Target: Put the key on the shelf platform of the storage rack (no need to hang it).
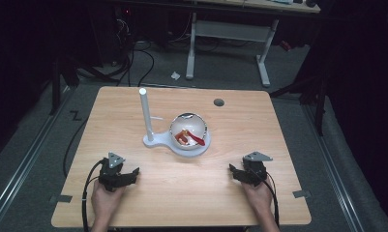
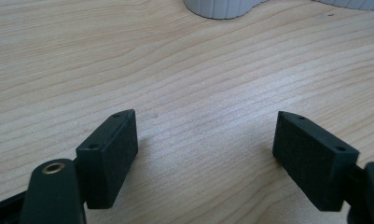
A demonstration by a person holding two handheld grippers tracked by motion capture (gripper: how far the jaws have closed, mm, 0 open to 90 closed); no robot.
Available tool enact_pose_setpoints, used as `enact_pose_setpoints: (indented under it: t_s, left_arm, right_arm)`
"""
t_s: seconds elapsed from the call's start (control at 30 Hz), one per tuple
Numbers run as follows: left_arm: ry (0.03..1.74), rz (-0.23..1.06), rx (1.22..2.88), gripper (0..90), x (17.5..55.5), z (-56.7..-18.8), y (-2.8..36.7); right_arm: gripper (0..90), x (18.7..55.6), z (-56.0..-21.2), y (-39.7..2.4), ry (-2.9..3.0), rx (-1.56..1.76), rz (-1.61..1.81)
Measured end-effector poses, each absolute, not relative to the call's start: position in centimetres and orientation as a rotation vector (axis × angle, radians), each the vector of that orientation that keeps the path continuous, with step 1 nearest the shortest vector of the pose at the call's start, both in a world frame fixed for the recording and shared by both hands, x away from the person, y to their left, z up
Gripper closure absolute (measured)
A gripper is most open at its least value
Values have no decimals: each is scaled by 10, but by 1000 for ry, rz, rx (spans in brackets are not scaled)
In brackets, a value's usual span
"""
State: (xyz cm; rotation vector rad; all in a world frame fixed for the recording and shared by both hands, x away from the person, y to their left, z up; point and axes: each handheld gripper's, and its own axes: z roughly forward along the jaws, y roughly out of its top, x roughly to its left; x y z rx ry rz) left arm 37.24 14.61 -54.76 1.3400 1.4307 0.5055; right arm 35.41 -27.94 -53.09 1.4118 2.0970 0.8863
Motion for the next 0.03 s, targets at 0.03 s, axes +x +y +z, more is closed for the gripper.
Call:
enact_pose_setpoints:
  t_s: [0.03]
  left_arm:
    - [1431, 505, 1340, 224, 372, -548, 146]
  right_arm:
    - [363, 354, -531, -279, 2097, 1412, 886]
